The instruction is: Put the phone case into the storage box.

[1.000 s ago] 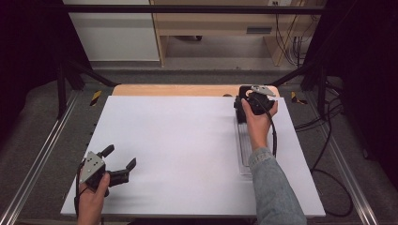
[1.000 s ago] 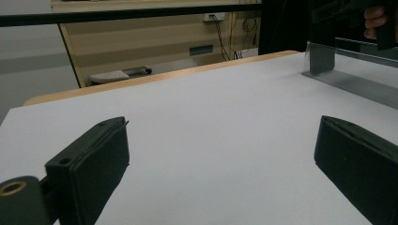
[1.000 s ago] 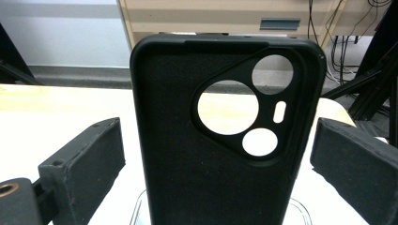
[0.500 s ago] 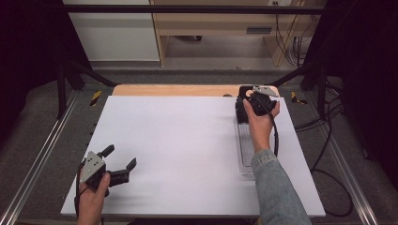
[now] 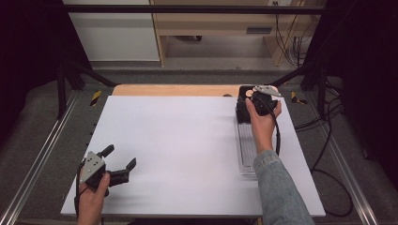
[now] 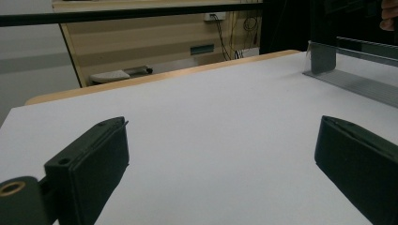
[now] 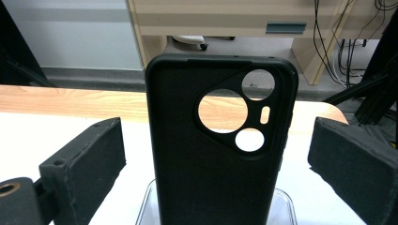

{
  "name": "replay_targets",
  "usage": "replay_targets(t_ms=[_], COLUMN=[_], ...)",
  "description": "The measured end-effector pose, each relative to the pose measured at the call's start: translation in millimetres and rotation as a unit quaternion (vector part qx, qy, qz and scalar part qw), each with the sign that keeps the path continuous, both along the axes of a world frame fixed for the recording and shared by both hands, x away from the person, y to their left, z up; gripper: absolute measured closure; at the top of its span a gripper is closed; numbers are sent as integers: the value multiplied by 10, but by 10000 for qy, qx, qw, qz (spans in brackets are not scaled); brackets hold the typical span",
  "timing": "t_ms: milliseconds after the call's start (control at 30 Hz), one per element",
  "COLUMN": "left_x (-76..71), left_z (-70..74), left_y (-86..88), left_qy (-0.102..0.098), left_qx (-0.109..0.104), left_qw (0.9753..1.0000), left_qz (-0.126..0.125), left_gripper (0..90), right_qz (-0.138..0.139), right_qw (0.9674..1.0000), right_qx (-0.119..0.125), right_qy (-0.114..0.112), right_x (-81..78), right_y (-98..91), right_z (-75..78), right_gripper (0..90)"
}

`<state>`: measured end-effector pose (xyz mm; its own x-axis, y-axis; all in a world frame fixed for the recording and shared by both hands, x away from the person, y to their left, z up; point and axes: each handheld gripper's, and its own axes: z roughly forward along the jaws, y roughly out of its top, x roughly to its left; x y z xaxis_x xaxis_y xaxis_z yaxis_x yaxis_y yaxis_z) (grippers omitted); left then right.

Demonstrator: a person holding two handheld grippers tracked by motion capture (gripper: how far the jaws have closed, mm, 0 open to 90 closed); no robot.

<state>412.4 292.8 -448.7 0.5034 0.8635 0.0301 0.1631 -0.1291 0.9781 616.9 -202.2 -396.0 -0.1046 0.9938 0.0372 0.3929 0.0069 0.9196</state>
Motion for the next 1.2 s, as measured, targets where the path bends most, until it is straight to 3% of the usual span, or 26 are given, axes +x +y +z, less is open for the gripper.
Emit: replay_targets(t_ms=[800, 1200], left_x=[-4, 4], left_z=[5, 1], left_y=[2, -2], left_qy=[-12, -6], left_qx=[9, 24], left_qw=[10000, 10000], left_qz=[4, -4], left_gripper=[34, 35], right_qz=[125, 180], right_qw=[9999, 9996], right_qx=[-15, 91], right_qy=[-89, -173], right_x=[-95, -132], right_y=[-27, -78], right_z=[102, 152], right_gripper=[52, 60])
